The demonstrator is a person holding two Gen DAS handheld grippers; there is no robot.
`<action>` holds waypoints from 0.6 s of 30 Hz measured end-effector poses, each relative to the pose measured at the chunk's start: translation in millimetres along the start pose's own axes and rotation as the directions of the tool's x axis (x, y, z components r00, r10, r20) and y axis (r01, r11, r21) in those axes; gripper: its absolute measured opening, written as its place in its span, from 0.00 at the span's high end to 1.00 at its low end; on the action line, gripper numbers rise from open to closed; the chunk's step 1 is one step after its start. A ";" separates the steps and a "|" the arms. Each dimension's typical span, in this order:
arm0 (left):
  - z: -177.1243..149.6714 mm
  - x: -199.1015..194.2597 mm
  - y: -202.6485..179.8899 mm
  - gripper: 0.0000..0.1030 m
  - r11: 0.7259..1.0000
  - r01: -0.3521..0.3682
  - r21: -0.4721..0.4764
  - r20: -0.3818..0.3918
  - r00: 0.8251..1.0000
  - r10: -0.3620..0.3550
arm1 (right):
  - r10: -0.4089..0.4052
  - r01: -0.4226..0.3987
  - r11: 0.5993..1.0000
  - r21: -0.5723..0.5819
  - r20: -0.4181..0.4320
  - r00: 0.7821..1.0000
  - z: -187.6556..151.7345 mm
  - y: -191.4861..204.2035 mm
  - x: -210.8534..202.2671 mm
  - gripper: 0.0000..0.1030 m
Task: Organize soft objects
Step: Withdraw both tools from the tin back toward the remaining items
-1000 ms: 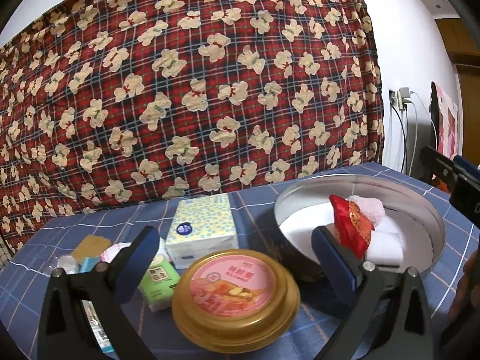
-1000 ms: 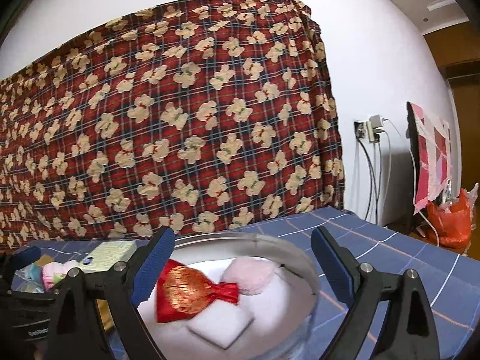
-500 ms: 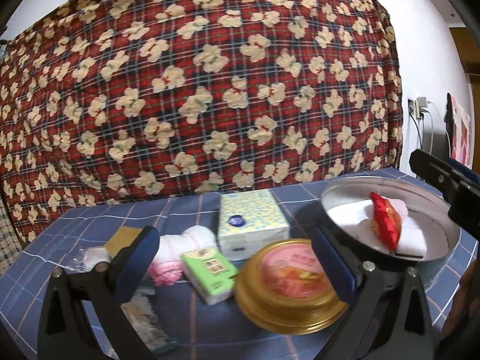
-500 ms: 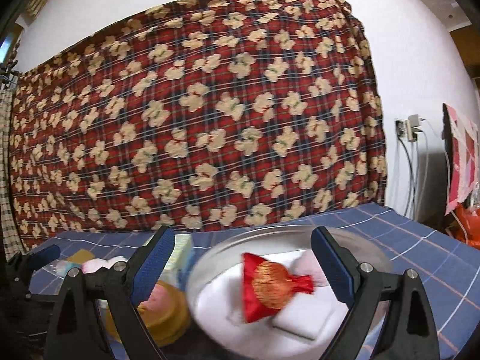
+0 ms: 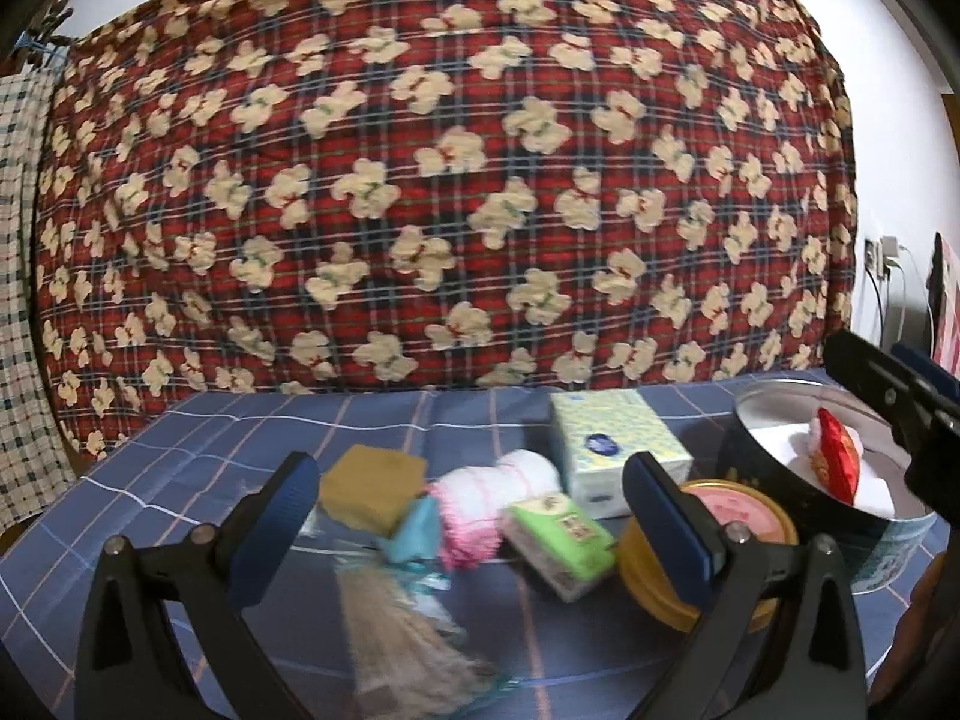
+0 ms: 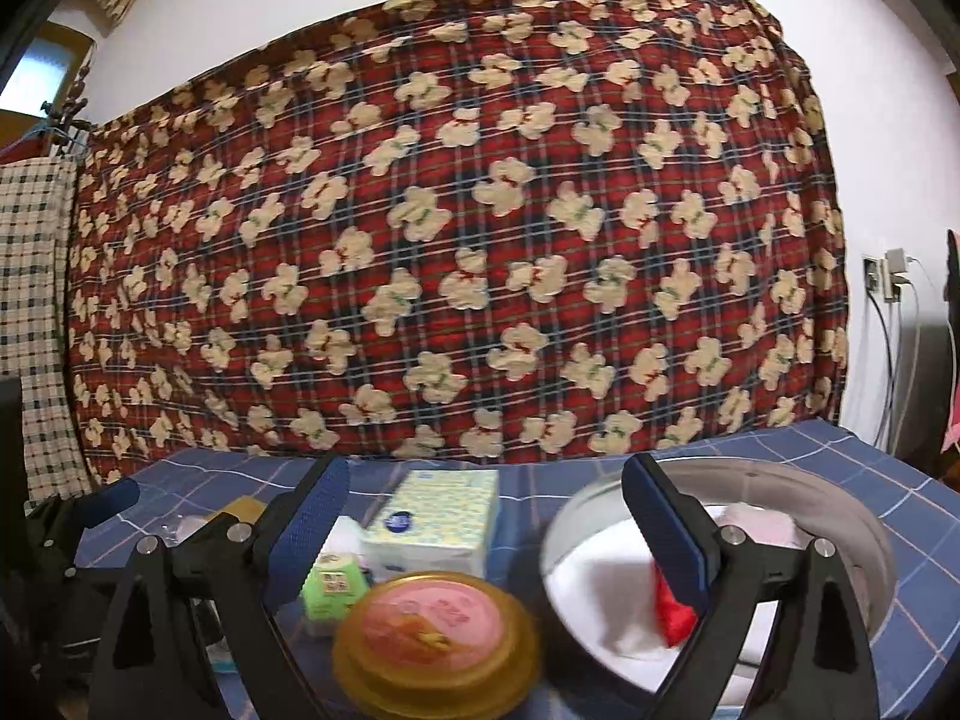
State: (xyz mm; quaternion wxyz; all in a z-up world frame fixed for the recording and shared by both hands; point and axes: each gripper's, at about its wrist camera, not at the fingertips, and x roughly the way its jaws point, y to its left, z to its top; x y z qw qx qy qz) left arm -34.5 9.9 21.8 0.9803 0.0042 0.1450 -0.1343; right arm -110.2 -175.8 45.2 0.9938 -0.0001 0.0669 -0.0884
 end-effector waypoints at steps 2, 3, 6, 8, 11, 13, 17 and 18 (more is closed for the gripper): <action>0.4 0.4 9.7 0.00 1.000 -0.017 -0.002 0.003 1.000 0.017 | 0.018 -0.018 1.000 0.006 -0.008 1.000 -0.6 8.3 4.0 0.09; 0.5 0.6 13.8 0.00 1.000 -0.024 -0.004 0.003 1.000 0.024 | 0.025 -0.025 1.000 0.010 -0.012 1.000 -1.0 11.5 5.7 0.09; 1.9 3.2 29.0 0.00 0.999 -0.046 -0.015 0.001 0.999 0.046 | 0.046 -0.046 0.999 0.009 -0.017 0.999 -2.0 22.9 10.1 0.09; 2.5 4.9 38.8 0.00 0.998 -0.060 -0.025 -0.002 0.998 0.060 | 0.059 -0.059 0.998 0.002 -0.018 0.998 -2.2 31.1 12.1 0.09; 3.4 7.4 52.1 0.01 0.996 -0.081 -0.034 -0.003 0.997 0.081 | 0.081 -0.081 0.997 -0.001 -0.021 0.996 -2.5 42.1 15.0 0.09; 3.8 8.4 58.3 0.00 0.995 -0.096 -0.034 -0.002 0.995 0.096 | 0.093 -0.093 0.996 0.000 -0.021 0.995 -1.8 47.9 17.6 0.09; 3.0 11.5 69.7 0.00 0.993 -0.116 -0.031 -0.008 0.993 0.116 | 0.124 -0.124 0.992 0.006 -0.022 0.992 -1.0 62.3 23.3 0.09; 2.9 12.1 71.6 0.00 0.992 -0.119 -0.032 -0.009 0.993 0.118 | 0.129 -0.129 0.992 0.006 -0.023 0.991 -0.8 64.8 24.3 0.09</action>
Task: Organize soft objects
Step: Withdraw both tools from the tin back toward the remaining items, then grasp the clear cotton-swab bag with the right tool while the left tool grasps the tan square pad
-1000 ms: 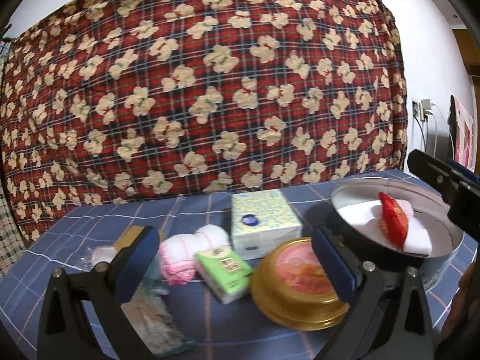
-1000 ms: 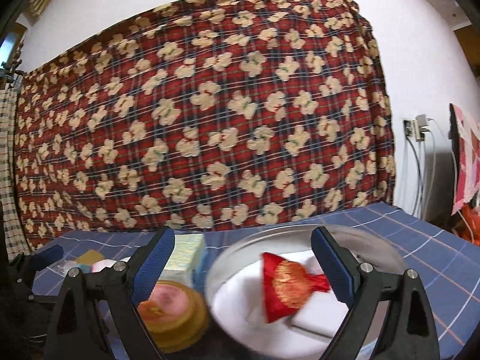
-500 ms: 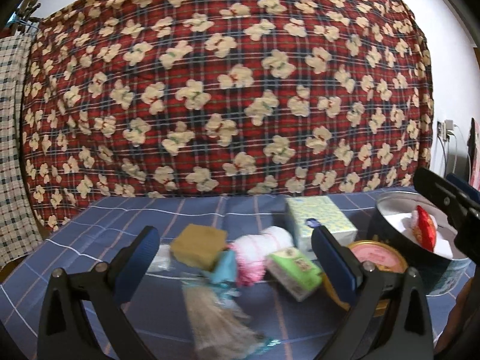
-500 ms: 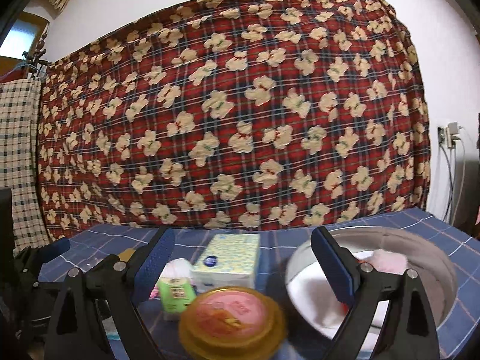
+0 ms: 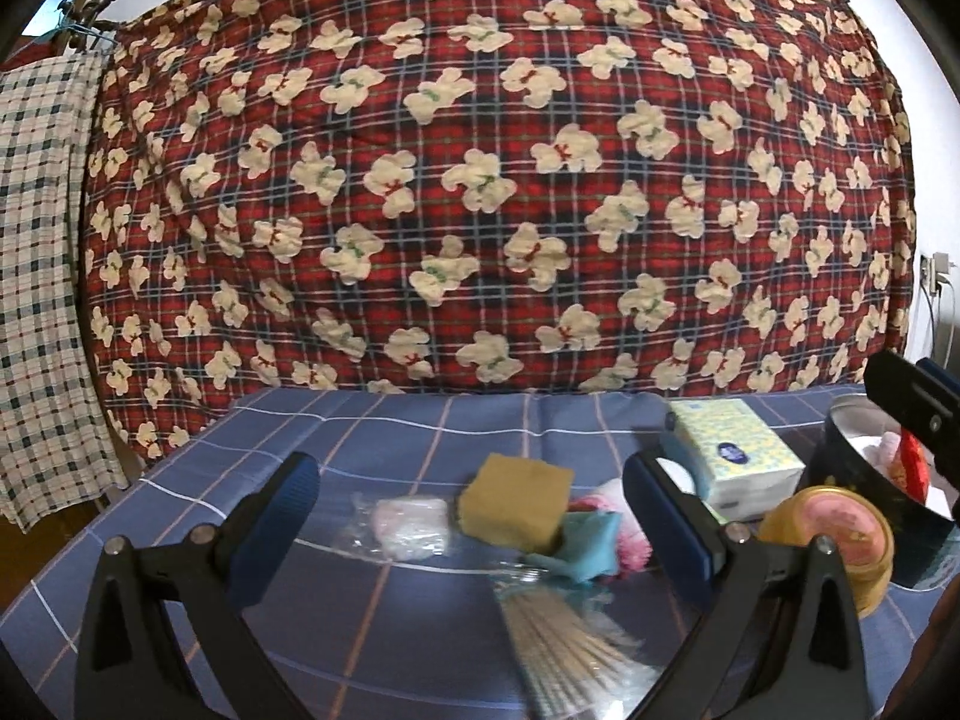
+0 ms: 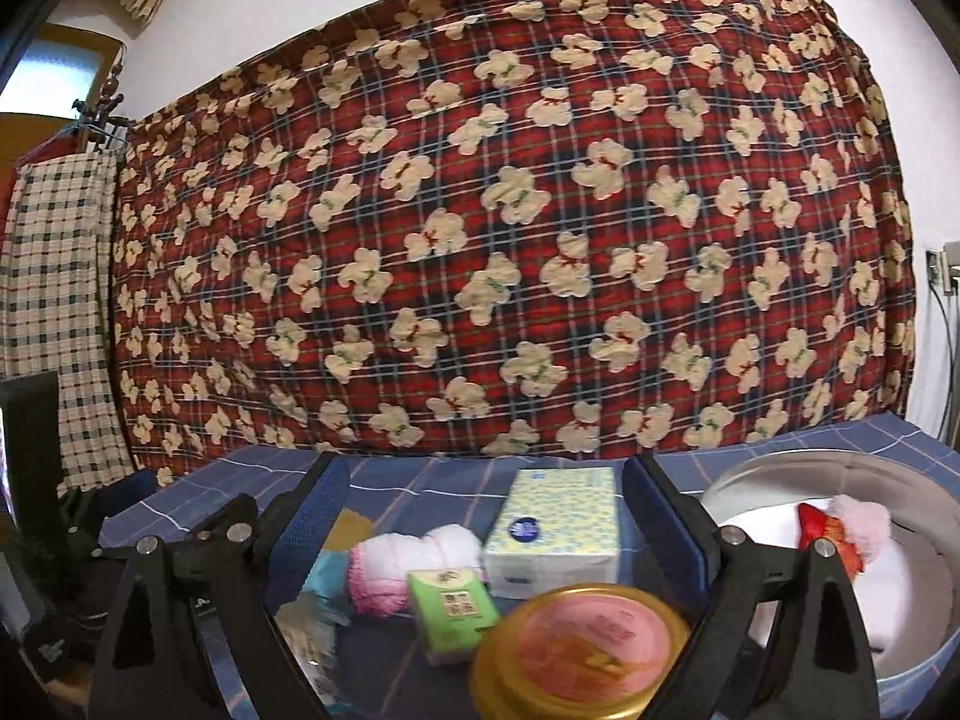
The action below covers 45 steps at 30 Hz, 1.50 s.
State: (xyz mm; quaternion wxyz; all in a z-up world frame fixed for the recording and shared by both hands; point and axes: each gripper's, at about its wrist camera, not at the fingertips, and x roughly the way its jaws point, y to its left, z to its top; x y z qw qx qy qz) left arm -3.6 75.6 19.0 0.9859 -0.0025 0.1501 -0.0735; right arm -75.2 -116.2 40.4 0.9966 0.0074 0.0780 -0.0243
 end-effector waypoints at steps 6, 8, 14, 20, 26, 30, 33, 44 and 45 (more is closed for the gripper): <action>1.0 9.4 17.1 0.00 1.000 -0.002 -0.026 -0.026 1.000 0.002 | 0.042 -0.042 0.999 -0.009 -0.015 0.999 -2.4 16.7 8.3 0.09; 1.7 12.6 22.9 0.00 0.999 -0.004 -0.038 -0.035 0.999 0.003 | 0.053 -0.053 0.998 -0.016 -0.027 0.998 -4.0 20.1 10.5 0.09; 2.6 15.3 40.3 0.00 0.996 -0.040 -0.085 -0.036 0.999 0.037 | 0.093 -0.095 0.995 -0.038 -0.055 0.994 -10.4 26.3 12.1 0.09; 4.3 17.8 58.9 0.00 0.987 -0.117 -0.113 -0.032 0.993 0.114 | 0.116 -0.121 0.992 -0.043 -0.096 0.989 -14.7 26.0 16.0 0.09; 1.7 26.5 89.3 0.00 0.970 -0.192 -0.148 -0.073 0.980 0.183 | 0.189 -0.196 0.980 -0.028 -0.163 0.968 -20.3 31.4 21.7 0.09; 0.3 29.2 102.3 0.00 0.965 -0.216 -0.148 -0.092 0.975 0.204 | 0.278 -0.298 0.954 -0.046 -0.250 0.928 -29.3 51.1 28.9 0.09; -0.2 31.3 114.0 0.00 0.955 -0.255 -0.149 -0.105 0.965 0.241 | 0.306 -0.356 0.930 -0.088 -0.346 0.887 -38.7 73.0 38.8 0.09; -6.3 42.2 139.0 0.01 0.939 -0.288 -0.190 -0.175 0.951 0.256 | 0.233 -0.344 0.938 -0.052 -0.639 0.733 -73.5 100.1 103.3 0.18; -6.4 43.0 137.0 0.00 0.941 -0.286 -0.180 -0.176 0.951 0.255 | 0.234 -0.344 0.938 -0.042 -0.656 0.718 -76.6 100.2 107.7 0.24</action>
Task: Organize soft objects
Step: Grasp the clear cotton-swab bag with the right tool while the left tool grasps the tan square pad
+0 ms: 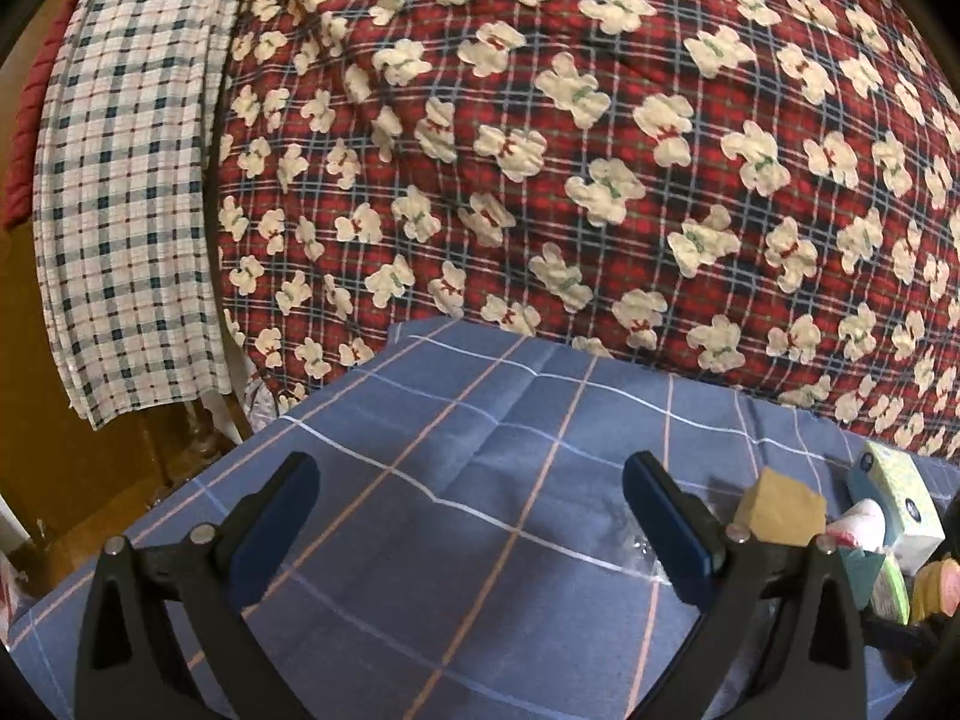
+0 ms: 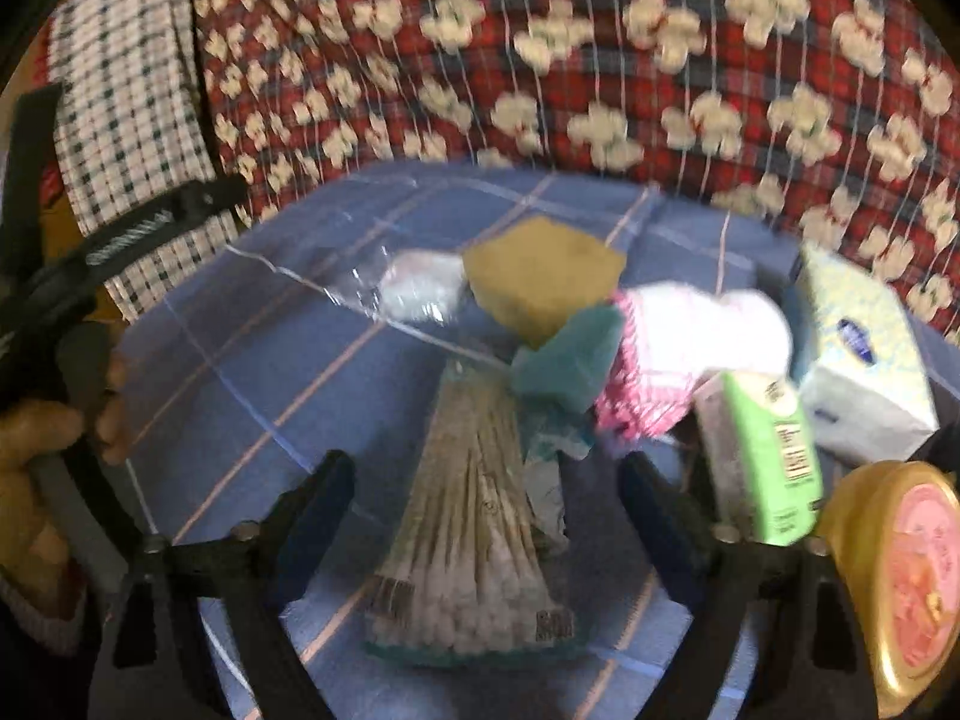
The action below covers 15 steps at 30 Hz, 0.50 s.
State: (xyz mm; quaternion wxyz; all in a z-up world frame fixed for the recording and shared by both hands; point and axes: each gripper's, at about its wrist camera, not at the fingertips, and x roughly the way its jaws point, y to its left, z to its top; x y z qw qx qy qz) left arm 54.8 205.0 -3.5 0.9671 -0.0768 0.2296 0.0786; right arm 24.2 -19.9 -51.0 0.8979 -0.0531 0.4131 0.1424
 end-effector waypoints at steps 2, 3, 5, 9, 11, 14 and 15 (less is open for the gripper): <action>-0.6 -0.2 -3.4 0.00 1.000 0.001 0.019 0.002 1.000 -0.001 | 0.009 -0.008 1.000 0.025 -0.058 0.998 0.8 -4.2 11.1 0.35; -0.7 0.0 -4.3 0.00 1.000 0.001 0.023 0.001 1.000 -0.001 | 0.008 -0.007 1.000 0.026 -0.049 0.999 1.3 -4.2 10.0 0.37; -1.0 1.0 -4.8 0.00 1.000 0.005 0.026 -0.006 1.000 -0.005 | 0.005 -0.004 1.000 0.015 -0.050 0.999 0.8 -4.3 9.7 0.43; -2.1 3.8 -4.4 0.00 1.000 0.019 0.020 -0.024 1.000 -0.019 | 0.017 -0.017 1.000 0.009 -0.049 0.999 -0.6 -8.2 7.7 0.56; -3.1 5.2 -5.2 0.00 0.999 0.032 0.021 -0.032 0.999 -0.032 | 0.059 -0.058 0.998 0.031 -0.038 0.997 -3.8 -14.8 1.9 0.62; -4.1 4.4 -8.8 0.00 0.999 0.043 0.033 -0.028 0.999 -0.042 | 0.135 -0.135 0.989 0.056 0.010 0.991 -6.5 -23.4 -10.6 0.63; -4.2 3.6 -10.8 0.00 0.998 0.048 0.040 -0.022 0.999 -0.048 | 0.140 -0.141 0.988 0.058 0.024 0.990 -6.2 -23.3 -14.2 0.63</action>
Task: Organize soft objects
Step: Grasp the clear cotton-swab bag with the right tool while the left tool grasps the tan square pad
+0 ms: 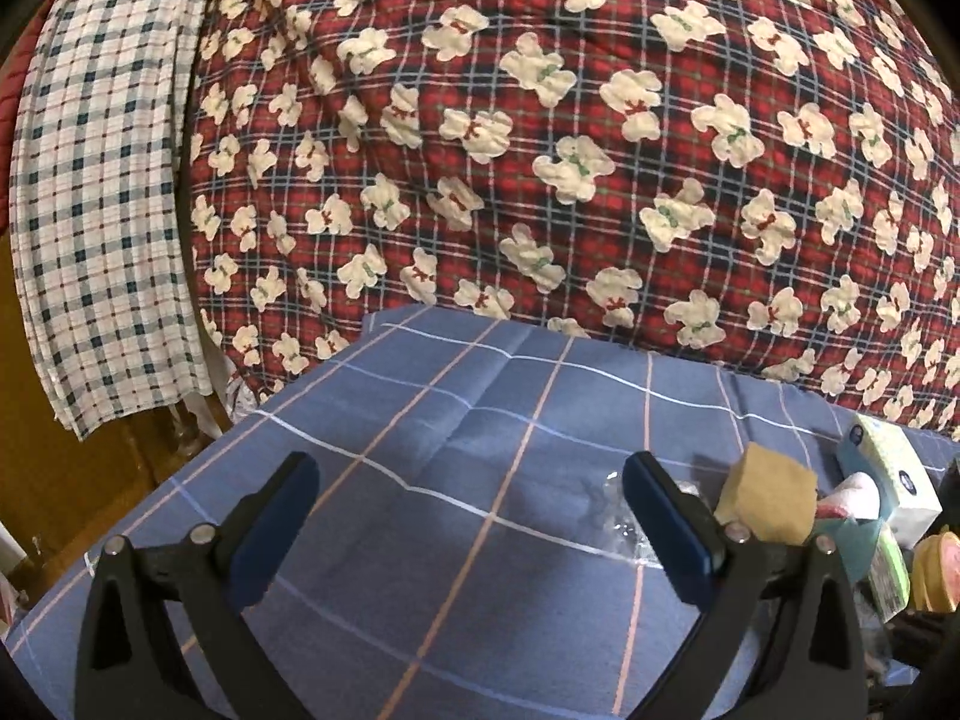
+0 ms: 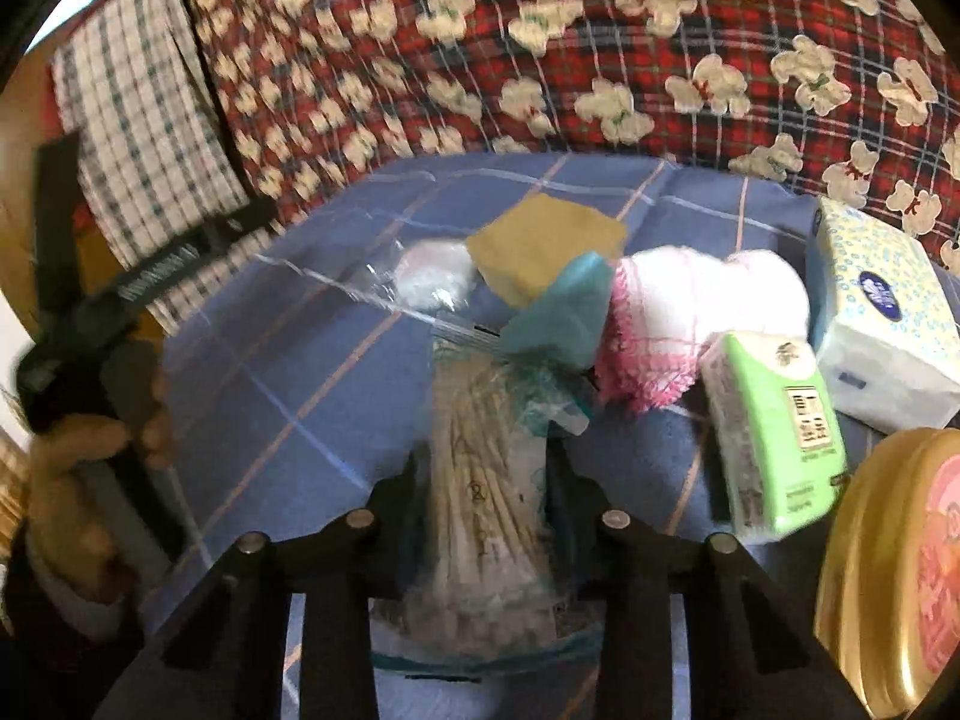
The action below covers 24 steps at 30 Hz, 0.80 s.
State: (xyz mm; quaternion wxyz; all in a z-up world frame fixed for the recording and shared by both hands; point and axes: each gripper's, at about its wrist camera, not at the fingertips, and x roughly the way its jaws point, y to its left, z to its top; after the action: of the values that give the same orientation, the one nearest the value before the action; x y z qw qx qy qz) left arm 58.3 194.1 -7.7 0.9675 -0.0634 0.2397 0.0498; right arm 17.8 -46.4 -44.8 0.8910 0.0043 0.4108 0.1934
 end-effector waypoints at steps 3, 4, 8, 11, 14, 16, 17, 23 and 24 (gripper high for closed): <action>0.3 -2.0 -5.7 0.00 0.999 0.031 0.016 0.012 0.999 -0.031 | 0.031 -0.032 0.999 0.006 0.062 0.998 -1.0 -4.1 -16.8 0.63; 0.2 -2.4 -7.9 0.00 0.999 0.048 0.020 0.013 0.999 -0.048 | 0.045 -0.045 0.999 0.002 0.085 0.995 -0.9 -5.6 -22.7 0.63; 0.0 -5.2 -19.1 0.00 0.993 0.116 0.037 0.015 0.993 -0.117 | 0.043 -0.030 0.998 -0.057 0.235 0.971 -1.5 -5.0 -57.3 0.63; -0.8 -7.4 -31.3 0.00 0.985 0.162 0.059 0.011 0.987 -0.163 | 0.034 -0.016 0.998 -0.058 0.325 0.945 -2.2 -10.9 -79.9 0.63; -3.1 -10.9 -47.7 0.00 0.971 0.222 0.087 -0.007 0.975 -0.222 | -0.060 0.078 0.997 -0.024 0.433 0.900 -3.0 -21.2 -104.1 0.63; -4.4 -13.8 -60.2 0.00 0.962 0.244 0.122 -0.015 0.970 -0.244 | -0.122 0.131 0.991 0.013 0.475 0.872 -2.4 -30.6 -115.0 0.63; -4.5 -14.2 -69.0 0.00 0.958 0.246 0.150 -0.019 0.969 -0.246 | -0.146 0.152 0.988 0.028 0.487 0.861 -1.9 -36.1 -118.6 0.63; 3.5 0.2 -124.7 0.01 0.924 0.287 0.253 -0.100 0.958 -0.270 | -0.222 0.206 0.975 0.088 0.515 0.828 -4.7 -62.1 -134.9 0.63; 4.4 6.0 -132.9 0.01 0.923 0.282 0.264 -0.110 0.959 -0.261 | -0.227 0.210 0.973 0.092 0.517 0.825 -5.7 -65.4 -136.7 0.63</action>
State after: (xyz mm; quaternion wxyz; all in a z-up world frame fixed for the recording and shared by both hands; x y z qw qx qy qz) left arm 82.4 64.0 6.5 0.9550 0.0382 0.2681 -0.1210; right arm -44.3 -155.4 40.4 0.9851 0.0237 0.1530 0.0754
